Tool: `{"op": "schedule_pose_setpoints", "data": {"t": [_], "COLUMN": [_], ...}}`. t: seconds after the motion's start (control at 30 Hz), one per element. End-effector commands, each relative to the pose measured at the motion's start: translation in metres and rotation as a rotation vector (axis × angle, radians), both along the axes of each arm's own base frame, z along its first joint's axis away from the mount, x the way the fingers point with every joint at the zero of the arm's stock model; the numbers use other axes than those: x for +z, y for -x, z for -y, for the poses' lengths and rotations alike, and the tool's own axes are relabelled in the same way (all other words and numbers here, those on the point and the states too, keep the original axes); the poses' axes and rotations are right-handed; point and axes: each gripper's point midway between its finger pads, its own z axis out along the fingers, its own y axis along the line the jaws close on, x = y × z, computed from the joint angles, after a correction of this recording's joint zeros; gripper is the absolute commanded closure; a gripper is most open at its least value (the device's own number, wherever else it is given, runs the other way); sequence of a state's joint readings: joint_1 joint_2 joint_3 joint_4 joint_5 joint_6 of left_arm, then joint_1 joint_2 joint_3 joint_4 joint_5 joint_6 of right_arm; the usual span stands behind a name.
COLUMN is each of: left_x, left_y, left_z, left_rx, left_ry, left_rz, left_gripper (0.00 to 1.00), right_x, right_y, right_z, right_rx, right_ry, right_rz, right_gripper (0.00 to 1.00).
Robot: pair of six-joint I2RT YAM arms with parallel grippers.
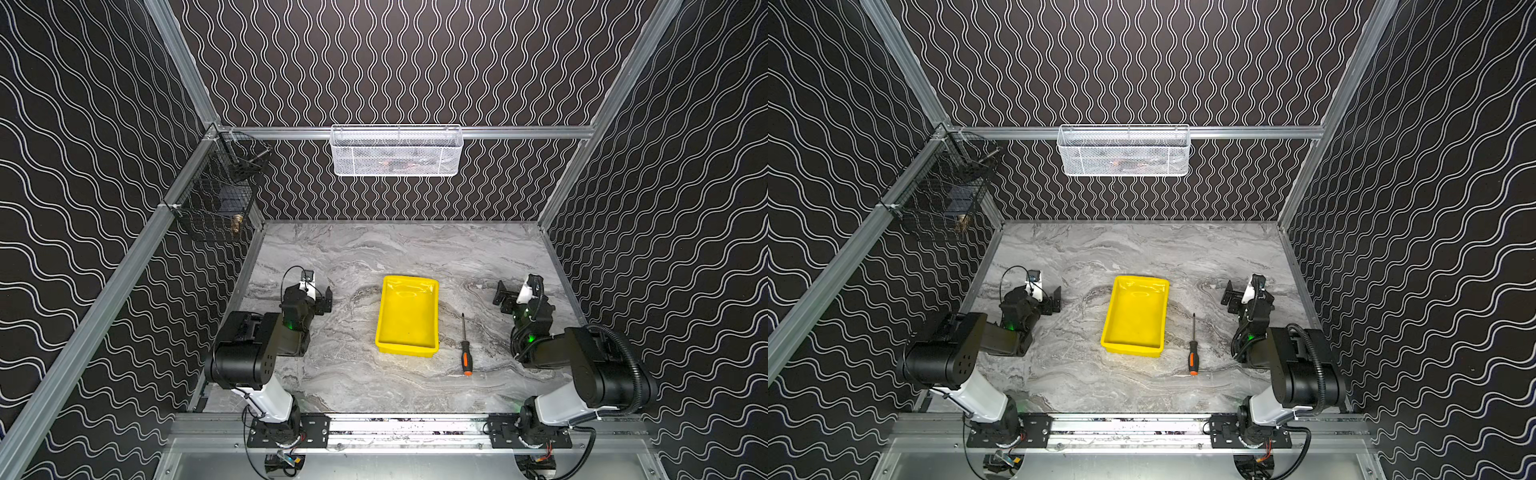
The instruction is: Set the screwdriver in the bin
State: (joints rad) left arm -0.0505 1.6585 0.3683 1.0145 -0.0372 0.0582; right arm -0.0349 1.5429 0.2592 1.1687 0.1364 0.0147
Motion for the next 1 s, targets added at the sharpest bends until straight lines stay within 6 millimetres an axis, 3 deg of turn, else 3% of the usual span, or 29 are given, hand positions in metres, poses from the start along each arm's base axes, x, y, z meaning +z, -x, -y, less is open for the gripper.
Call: {"op": "schedule_pose_setpoints", "data": {"t": [0.0,0.3,0.57,0.67,0.77,0.87,0.97], "left_x": [0.003,0.006,0.029,0.058,0.111,0.163,0.197], "left_y": [-0.002,-0.002,0.006,0.011,0.015,0.019,0.017], "left_z": [-0.001,-0.001,-0.012,-0.019,-0.024,-0.033,-0.021], "left_rx": [-0.001,0.004,0.067,0.131,0.211,0.329,0.32], "left_ry": [-0.008,-0.01,-0.01,-0.022,0.063,0.212,0.314], "left_rz": [0.012,0.015,0.063,0.082,0.122,0.103,0.006], "left_gripper": [0.01,0.01,0.01,0.01,0.01,0.01,0.01], "right_x": [0.006,0.005,0.016,0.029,0.05,0.08,0.101], "right_y": [-0.001,-0.002,0.0,-0.001,-0.004,-0.005,-0.002], "right_z": [0.0,-0.001,-0.003,0.002,0.007,-0.002,-0.014], "right_rx": [0.003,0.006,0.017,-0.017,-0.068,-0.038,0.0], "right_ry": [0.003,-0.004,0.004,-0.024,-0.121,-0.192,-0.241], "right_rz": [0.025,0.019,0.039,0.008,-0.038,-0.089,-0.154], "right_gripper": [0.0,0.0,0.0,0.0,0.01,0.0,0.0]}}
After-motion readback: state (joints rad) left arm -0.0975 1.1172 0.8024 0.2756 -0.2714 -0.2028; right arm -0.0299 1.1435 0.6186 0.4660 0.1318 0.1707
